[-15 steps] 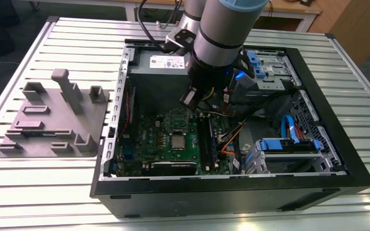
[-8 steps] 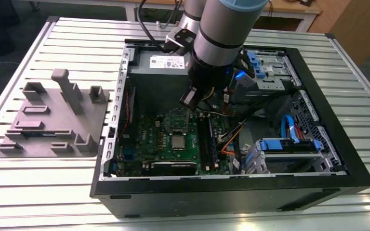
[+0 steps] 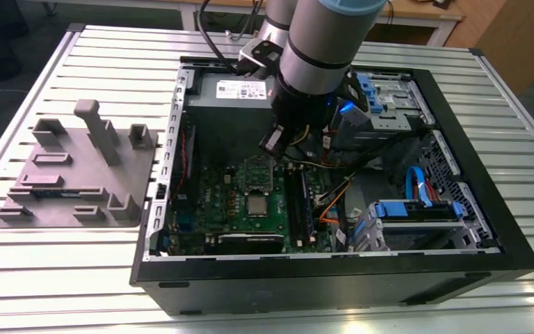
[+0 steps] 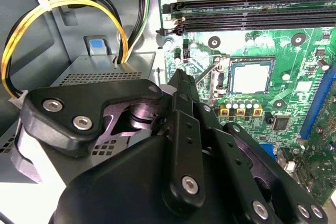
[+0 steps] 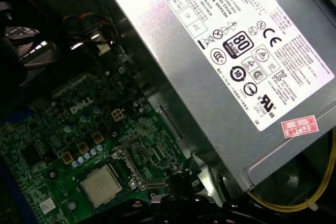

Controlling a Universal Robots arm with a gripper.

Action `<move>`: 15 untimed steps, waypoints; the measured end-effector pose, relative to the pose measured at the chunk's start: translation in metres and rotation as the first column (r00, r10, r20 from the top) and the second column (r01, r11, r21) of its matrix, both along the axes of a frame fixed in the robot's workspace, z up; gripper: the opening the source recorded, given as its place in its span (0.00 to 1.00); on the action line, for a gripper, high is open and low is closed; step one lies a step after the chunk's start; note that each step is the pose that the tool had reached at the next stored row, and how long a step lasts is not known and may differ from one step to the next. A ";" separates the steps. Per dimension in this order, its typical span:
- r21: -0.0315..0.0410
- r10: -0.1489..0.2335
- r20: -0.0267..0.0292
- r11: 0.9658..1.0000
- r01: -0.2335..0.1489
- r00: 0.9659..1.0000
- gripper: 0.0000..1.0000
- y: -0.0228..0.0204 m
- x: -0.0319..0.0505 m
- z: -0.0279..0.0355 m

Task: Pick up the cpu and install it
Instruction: 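Close the cpu cover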

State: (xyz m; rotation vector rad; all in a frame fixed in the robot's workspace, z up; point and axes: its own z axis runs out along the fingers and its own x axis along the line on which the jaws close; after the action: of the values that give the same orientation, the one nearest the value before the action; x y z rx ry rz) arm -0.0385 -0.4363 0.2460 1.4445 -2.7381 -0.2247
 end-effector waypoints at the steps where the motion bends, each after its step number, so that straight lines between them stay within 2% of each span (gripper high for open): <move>1: 0.000 0.000 0.000 1.000 0.000 1.000 0.10 -0.0001 -0.0001 0.0002; 5: 0.000 0.000 0.000 1.000 0.000 1.000 0.10 -0.0012 -0.0010 0.0003; 15: -0.007 0.000 0.000 1.000 0.000 1.000 0.10 -0.0039 -0.0023 0.0004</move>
State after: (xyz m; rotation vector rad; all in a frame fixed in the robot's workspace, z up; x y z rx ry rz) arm -0.0408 -0.4402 0.2464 1.4437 -2.7360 -0.2154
